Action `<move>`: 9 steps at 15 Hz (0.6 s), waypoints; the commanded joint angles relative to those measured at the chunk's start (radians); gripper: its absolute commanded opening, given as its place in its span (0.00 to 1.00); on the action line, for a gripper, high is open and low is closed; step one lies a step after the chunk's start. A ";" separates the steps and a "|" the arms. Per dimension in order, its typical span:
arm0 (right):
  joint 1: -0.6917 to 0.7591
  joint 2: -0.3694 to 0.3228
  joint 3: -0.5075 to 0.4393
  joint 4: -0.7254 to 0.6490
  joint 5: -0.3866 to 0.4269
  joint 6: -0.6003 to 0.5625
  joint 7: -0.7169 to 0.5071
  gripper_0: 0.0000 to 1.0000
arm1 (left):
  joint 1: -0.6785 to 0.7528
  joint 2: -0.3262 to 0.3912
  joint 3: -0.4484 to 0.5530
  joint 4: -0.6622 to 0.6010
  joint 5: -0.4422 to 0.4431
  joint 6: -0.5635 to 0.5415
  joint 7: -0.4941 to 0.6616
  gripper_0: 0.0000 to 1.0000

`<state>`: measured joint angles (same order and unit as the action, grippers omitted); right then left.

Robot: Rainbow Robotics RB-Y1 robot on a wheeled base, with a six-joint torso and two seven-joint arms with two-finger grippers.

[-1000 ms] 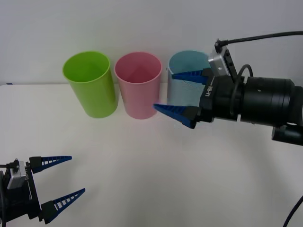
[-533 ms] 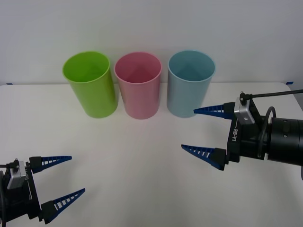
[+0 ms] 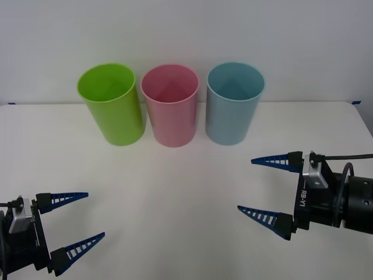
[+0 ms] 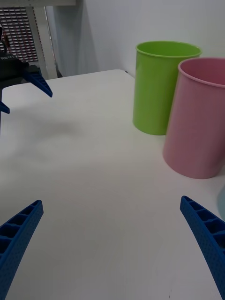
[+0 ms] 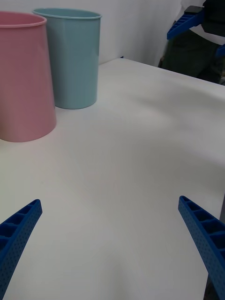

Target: Put cans in the blue bin and PET bottles in the pink bin and trash in the green bin.

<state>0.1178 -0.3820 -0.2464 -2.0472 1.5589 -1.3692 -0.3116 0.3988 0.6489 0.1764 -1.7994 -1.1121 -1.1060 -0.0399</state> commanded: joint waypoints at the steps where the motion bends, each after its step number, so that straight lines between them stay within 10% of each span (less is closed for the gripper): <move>1: 0.005 0.000 -0.019 0.001 -0.006 -0.031 0.009 1.00 | 0.000 0.000 0.000 0.000 0.000 0.000 0.000 1.00; 9: 0.016 0.000 -0.024 0.001 0.053 -0.044 0.023 1.00 | 0.000 0.000 0.000 0.000 0.000 0.000 0.000 1.00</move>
<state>0.1333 -0.3820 -0.2670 -2.0476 1.6070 -1.4075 -0.2885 0.3988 0.6489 0.1764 -1.7994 -1.1121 -1.1060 -0.0399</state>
